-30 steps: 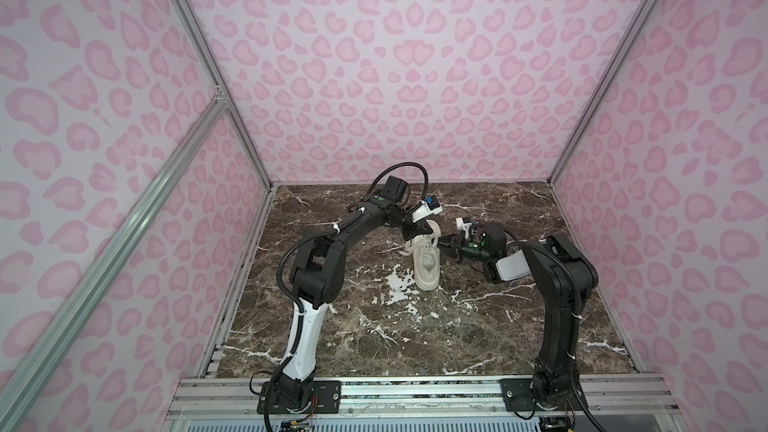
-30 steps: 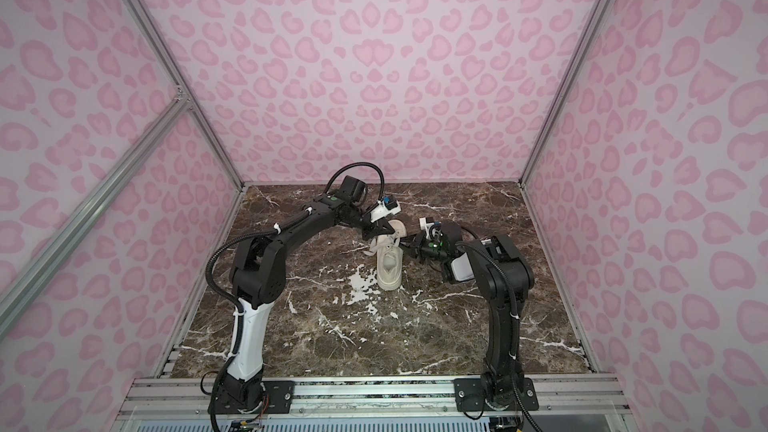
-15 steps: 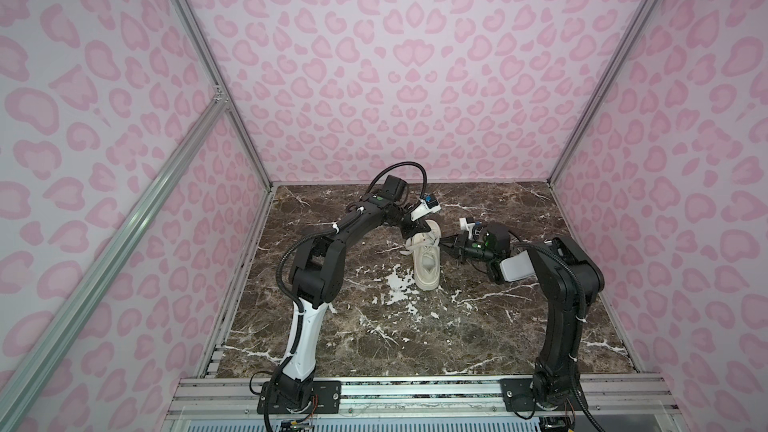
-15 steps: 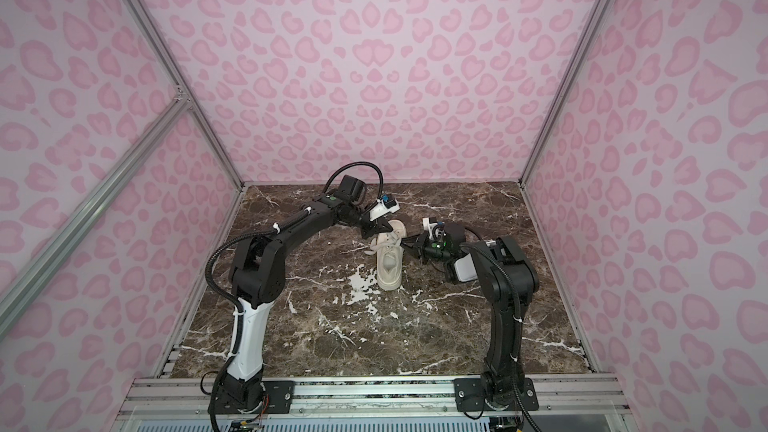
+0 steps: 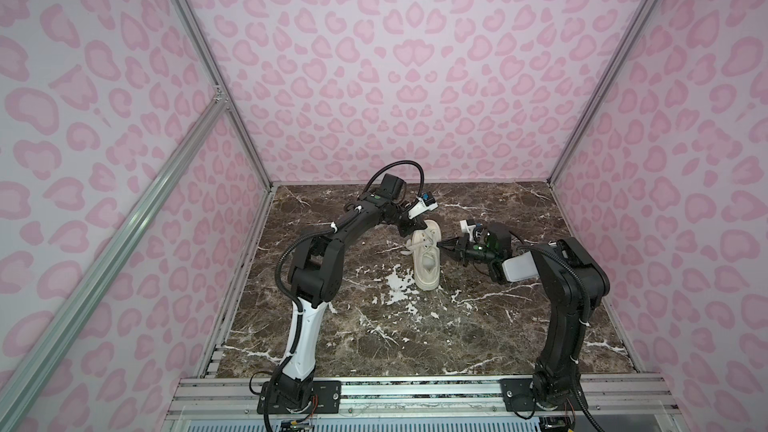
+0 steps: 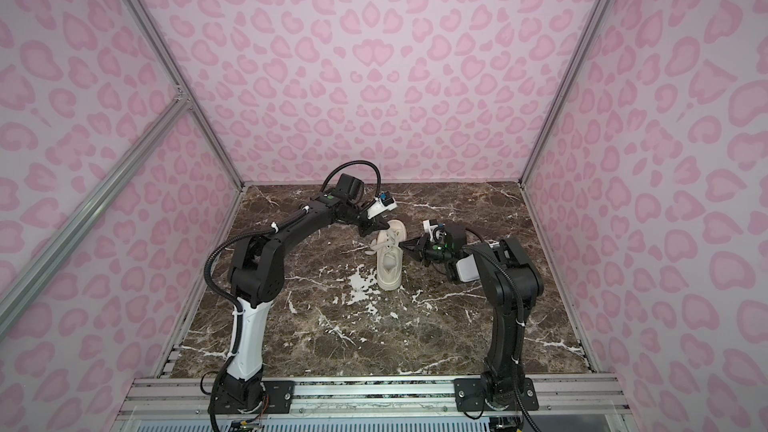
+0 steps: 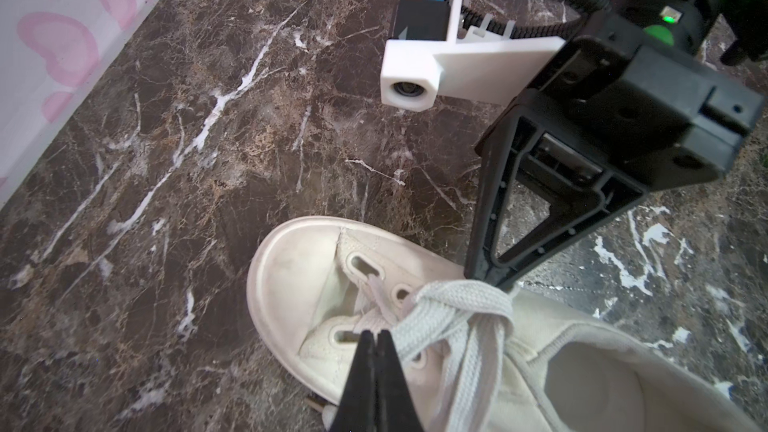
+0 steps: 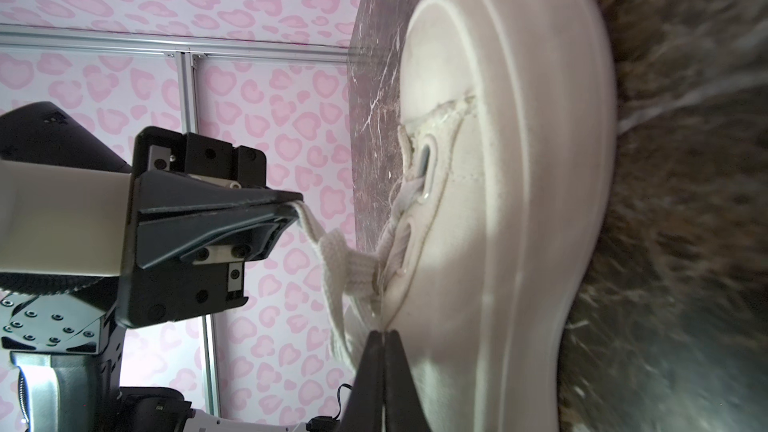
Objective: Tie the shoes
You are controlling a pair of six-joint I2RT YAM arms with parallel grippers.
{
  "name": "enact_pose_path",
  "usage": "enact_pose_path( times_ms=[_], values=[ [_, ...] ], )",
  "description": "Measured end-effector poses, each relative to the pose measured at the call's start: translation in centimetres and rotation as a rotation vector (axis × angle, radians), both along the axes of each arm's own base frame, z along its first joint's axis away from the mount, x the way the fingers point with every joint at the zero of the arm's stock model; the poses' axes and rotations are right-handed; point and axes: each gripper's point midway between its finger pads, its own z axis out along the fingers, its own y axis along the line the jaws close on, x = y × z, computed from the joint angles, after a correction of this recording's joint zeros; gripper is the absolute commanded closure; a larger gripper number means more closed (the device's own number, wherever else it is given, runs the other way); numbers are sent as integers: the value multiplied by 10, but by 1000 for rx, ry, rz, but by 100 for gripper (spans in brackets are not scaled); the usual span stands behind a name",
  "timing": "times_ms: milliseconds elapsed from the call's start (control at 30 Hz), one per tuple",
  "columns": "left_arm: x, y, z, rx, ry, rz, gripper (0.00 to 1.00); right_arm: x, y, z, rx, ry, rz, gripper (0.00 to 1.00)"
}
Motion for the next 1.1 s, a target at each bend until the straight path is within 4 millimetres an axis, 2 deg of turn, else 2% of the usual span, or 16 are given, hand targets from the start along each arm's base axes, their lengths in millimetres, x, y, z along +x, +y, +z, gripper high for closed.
enact_pose_path(
  times_ms=[1100],
  values=[
    [19,30,-9,65,-10,82,96,-20,-28,-21,-174,38,4,100]
  ],
)
